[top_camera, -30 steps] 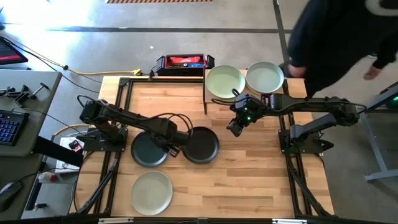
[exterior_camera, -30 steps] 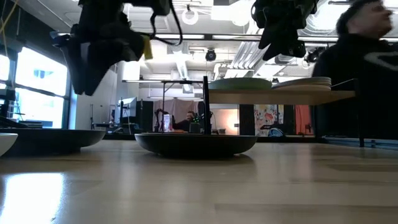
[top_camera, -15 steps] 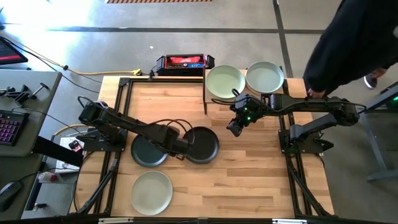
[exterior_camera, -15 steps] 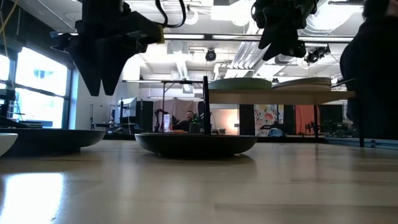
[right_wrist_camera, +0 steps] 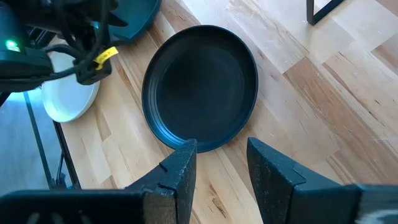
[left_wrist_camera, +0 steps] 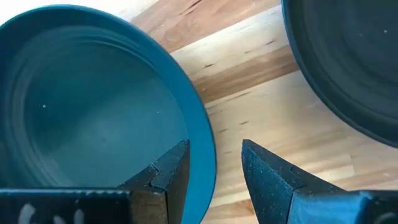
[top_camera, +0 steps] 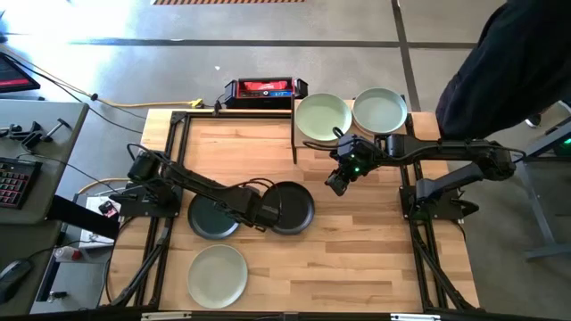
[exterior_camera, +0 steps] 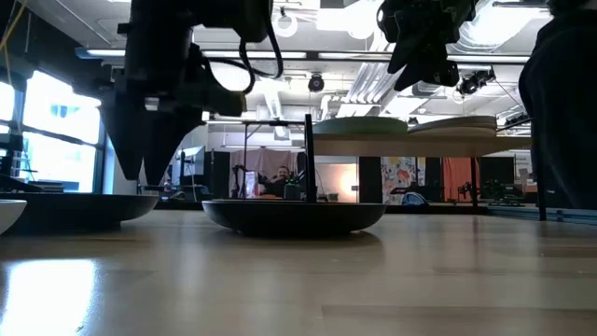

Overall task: Place and stack plates onto a shelf
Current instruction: Stack the dark blue plate on top of the light green plate on the shelf

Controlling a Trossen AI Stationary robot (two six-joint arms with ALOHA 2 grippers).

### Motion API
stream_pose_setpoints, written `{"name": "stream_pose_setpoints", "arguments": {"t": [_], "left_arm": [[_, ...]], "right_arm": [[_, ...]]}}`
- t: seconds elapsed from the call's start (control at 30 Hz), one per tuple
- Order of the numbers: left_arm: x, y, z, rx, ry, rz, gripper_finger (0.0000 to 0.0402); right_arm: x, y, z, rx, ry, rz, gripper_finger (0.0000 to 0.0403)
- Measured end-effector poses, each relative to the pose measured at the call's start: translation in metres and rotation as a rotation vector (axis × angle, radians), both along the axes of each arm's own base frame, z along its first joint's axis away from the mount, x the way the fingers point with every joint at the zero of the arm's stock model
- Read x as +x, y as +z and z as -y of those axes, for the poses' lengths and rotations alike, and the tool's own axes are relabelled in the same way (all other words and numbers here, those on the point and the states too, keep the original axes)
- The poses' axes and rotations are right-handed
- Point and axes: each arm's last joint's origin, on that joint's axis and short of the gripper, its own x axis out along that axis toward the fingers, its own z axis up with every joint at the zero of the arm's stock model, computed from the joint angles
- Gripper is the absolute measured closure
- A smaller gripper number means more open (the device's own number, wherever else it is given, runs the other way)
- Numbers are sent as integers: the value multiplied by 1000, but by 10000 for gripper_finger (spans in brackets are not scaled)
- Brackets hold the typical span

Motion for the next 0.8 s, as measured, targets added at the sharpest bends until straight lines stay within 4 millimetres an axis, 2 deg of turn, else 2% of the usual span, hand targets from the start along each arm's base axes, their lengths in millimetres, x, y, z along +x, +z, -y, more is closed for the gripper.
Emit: {"name": "stream_pose_setpoints", "arguments": {"t": [0.23, 0.5, 0.8], "left_arm": [[2, -7, 0, 21, 7, -20, 266], [5, -25, 1, 39, 0, -78, 267], [6, -28, 0, 45, -2, -89, 283]], "right_arm": [[0, 0, 0, 0, 0, 2, 279], [0, 0, 0, -1, 0, 5, 279], [0, 0, 0, 0, 0, 5, 279]]}}
